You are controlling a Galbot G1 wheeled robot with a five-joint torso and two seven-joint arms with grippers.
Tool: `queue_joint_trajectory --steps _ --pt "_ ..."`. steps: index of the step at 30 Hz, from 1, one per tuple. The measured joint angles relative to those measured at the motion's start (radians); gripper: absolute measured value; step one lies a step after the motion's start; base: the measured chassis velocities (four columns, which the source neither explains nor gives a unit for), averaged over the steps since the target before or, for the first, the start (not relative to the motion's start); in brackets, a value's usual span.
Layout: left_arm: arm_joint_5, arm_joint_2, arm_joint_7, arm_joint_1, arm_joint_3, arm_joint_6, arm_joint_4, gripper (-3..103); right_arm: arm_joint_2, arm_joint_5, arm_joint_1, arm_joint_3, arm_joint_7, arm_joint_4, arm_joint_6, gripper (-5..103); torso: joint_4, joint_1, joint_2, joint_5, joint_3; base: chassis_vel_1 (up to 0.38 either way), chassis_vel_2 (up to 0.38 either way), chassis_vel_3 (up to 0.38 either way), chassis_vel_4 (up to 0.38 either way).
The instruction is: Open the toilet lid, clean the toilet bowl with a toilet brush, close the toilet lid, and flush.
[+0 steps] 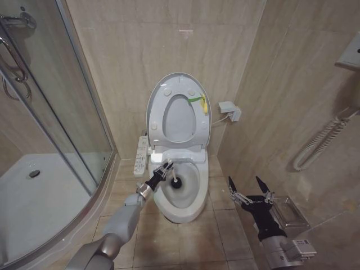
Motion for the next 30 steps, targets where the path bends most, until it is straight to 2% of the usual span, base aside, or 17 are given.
queue_joint_trajectory --steps 3,5,6,7,10,11,14,18,22,26,30 --pt "-0.029 -0.018 -0.002 -0.013 -0.006 0.002 0.009 19 0.000 0.000 0.000 0.000 0.000 0.000 0.000 100 0.0000 0.000 0.000 -0.0002 0.000 0.000 0.000 0.000 0.000" --pt "-0.045 -0.037 0.013 -0.022 -0.027 -0.034 0.009 19 0.000 0.000 0.000 0.000 0.000 0.000 0.000 100 -0.0004 0.000 0.000 0.0000 0.000 0.000 0.000 0.000 0.000" --pt "-0.045 -0.037 0.013 -0.022 -0.027 -0.034 0.009 19 0.000 0.000 0.000 0.000 0.000 0.000 0.000 100 -0.0004 0.000 0.000 0.0000 0.000 0.000 0.000 0.000 0.000" --pt "-0.048 -0.045 0.039 -0.022 -0.048 -0.067 0.005 19 0.000 0.000 0.000 0.000 0.000 0.000 0.000 100 -0.0003 0.000 0.000 -0.0001 0.000 0.000 0.000 0.000 0.000" --pt "-0.056 -0.047 0.064 -0.022 -0.065 -0.086 0.001 19 0.000 0.000 0.000 0.000 0.000 0.000 0.000 100 -0.0003 0.000 0.000 -0.0001 0.000 0.000 0.000 0.000 0.000" --pt "-0.088 -0.043 0.088 -0.015 -0.070 -0.092 0.001 19 0.000 0.000 0.000 0.000 0.000 0.000 0.000 100 -0.0001 0.000 0.000 0.0001 0.000 0.000 0.000 0.000 0.000" --pt "-0.141 -0.026 0.120 0.021 -0.075 -0.070 0.001 19 0.000 0.000 0.000 0.000 0.000 0.000 0.000 100 0.0003 0.000 0.000 -0.0003 0.000 0.000 0.000 0.000 0.000" --pt "-0.158 -0.002 0.141 0.049 -0.079 -0.036 0.015 19 0.000 0.000 0.000 0.000 0.000 0.000 0.000 100 0.0003 0.000 0.000 -0.0003 0.000 0.000 0.000 0.000 0.000" --pt "-0.160 0.014 0.149 0.066 -0.084 -0.029 0.013 19 0.000 0.000 0.000 0.000 0.000 0.000 0.000 100 0.0004 0.000 0.000 -0.0001 0.000 0.000 0.000 0.000 0.000" --pt "-0.161 0.010 0.145 0.062 -0.084 -0.041 0.002 19 0.000 0.000 0.000 0.000 0.000 0.000 0.000 100 0.0003 0.000 0.000 -0.0002 0.000 0.000 0.000 0.000 0.000" --pt "-0.250 -0.017 0.101 0.040 -0.058 -0.013 -0.016 19 0.000 0.000 0.000 0.000 0.000 0.000 0.000 100 -0.0004 0.000 0.000 0.0001 0.000 0.000 0.000 0.000 0.000"
